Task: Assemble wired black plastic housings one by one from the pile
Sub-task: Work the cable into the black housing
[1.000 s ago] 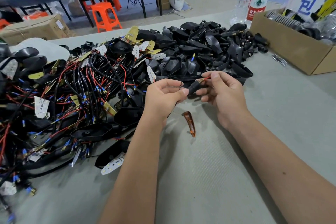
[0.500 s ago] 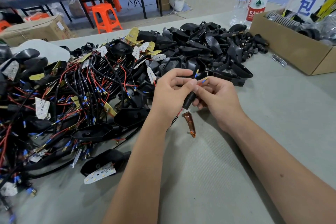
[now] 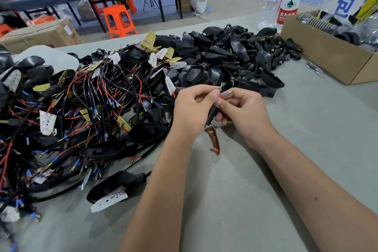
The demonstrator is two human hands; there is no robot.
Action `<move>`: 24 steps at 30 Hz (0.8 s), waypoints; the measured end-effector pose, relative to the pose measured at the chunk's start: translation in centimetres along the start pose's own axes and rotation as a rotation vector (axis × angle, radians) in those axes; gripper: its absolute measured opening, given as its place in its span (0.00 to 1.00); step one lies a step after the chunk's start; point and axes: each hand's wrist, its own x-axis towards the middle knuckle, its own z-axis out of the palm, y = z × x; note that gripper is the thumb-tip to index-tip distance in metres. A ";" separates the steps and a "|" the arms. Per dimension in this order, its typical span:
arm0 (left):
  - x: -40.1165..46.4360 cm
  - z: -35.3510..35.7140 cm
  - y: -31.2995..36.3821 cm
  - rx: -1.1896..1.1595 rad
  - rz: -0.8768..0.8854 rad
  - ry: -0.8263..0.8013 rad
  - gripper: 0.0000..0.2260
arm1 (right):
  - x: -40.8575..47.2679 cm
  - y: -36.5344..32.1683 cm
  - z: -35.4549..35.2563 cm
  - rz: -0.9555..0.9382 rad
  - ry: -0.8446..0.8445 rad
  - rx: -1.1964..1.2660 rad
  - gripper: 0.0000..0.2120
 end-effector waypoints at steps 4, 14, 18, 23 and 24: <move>0.1 0.1 -0.1 -0.063 0.034 0.155 0.06 | 0.1 0.1 -0.1 0.023 0.064 0.004 0.02; 0.2 -4.0 0.4 0.250 0.015 -0.043 0.06 | 0.7 0.2 -0.6 0.099 0.287 0.149 0.03; 0.0 -3.4 0.1 0.400 -0.005 -0.154 0.07 | 0.7 0.3 -0.9 0.112 0.306 0.176 0.03; 0.1 -3.1 -0.4 0.437 -0.012 -0.096 0.08 | 0.9 0.4 -1.0 0.124 0.338 0.239 0.06; 0.1 -3.0 -0.4 0.434 -0.017 -0.079 0.08 | 0.9 0.4 -1.0 0.128 0.342 0.252 0.06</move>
